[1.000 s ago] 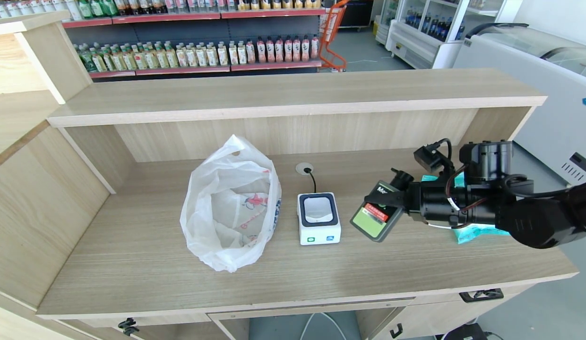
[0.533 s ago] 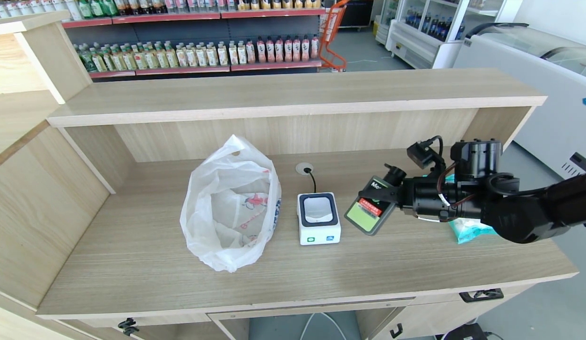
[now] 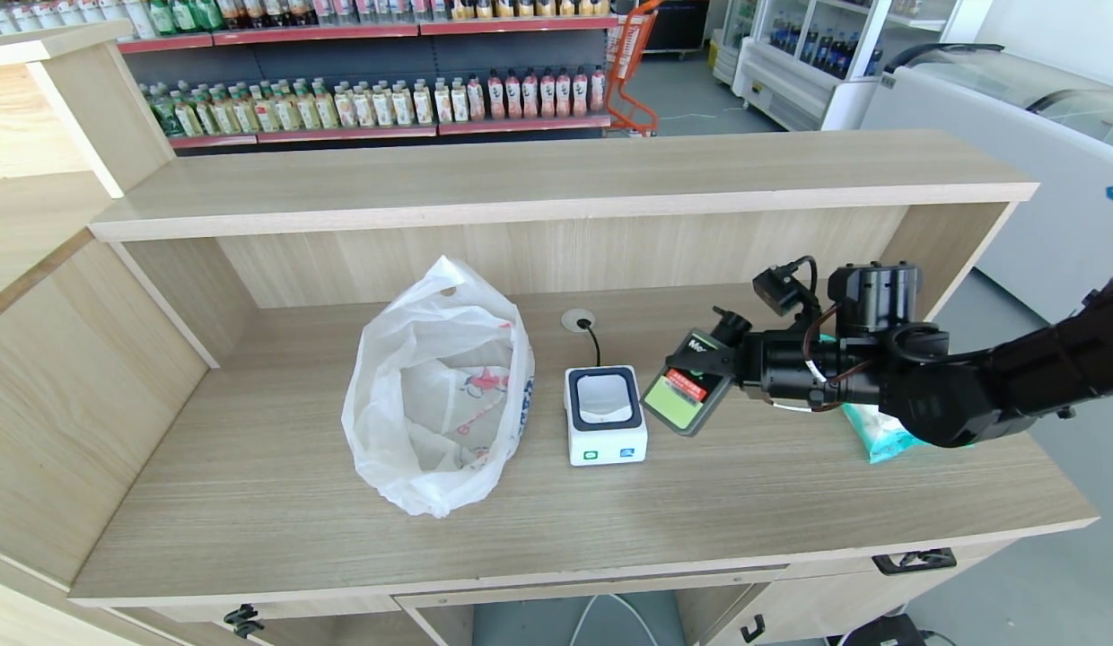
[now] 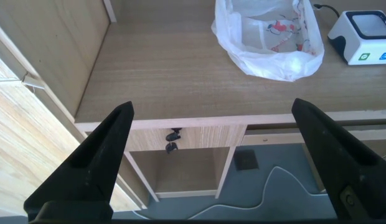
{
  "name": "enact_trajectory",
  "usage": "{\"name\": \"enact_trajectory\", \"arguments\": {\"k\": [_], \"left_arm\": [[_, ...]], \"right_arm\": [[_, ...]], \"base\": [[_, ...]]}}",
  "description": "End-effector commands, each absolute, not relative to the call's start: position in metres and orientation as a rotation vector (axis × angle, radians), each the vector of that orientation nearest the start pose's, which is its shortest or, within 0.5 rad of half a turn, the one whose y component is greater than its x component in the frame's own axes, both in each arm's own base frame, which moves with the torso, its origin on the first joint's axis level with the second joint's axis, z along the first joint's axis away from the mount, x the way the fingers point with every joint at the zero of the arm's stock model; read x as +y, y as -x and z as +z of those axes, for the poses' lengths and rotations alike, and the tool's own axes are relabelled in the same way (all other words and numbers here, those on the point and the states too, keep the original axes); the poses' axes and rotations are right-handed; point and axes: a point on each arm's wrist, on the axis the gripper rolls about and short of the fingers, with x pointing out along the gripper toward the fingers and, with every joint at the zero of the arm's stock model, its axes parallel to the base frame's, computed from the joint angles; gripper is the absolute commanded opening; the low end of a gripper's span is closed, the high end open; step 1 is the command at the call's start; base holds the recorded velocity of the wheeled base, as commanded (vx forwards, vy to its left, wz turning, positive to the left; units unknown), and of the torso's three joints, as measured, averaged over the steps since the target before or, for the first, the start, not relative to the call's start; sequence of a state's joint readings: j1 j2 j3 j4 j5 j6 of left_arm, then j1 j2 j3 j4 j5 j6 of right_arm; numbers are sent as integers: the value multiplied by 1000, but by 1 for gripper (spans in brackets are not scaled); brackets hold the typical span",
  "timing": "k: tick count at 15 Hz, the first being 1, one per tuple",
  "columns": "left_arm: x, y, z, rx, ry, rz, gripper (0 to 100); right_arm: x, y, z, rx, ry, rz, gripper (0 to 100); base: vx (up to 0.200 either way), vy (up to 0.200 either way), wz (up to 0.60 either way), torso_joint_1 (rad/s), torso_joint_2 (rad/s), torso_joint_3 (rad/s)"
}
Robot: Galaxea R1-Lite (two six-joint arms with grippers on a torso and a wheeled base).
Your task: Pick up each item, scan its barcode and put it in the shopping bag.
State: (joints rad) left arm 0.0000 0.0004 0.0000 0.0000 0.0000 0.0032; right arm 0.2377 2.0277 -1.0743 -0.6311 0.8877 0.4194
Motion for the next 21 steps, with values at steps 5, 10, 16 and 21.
{"name": "enact_trajectory", "arguments": {"k": [5, 10, 16, 21], "left_arm": [[0, 23, 75, 0, -3, 0, 100], [0, 23, 75, 0, -3, 0, 100], [0, 23, 75, 0, -3, 0, 100], [0, 23, 75, 0, -3, 0, 100]], "right_arm": [[112, -379, 131, 566, -481, 1038, 0], [126, -388, 122, 565, -476, 1076, 0], [145, -407, 120, 544, -480, 1113, 0], [161, -421, 117, 538, -501, 1141, 0]], "base": [[0, 0, 0, 0, 0, 0], [0, 0, 0, 0, 0, 0], [0, 0, 0, 0, 0, 0], [0, 0, 0, 0, 0, 0]]}}
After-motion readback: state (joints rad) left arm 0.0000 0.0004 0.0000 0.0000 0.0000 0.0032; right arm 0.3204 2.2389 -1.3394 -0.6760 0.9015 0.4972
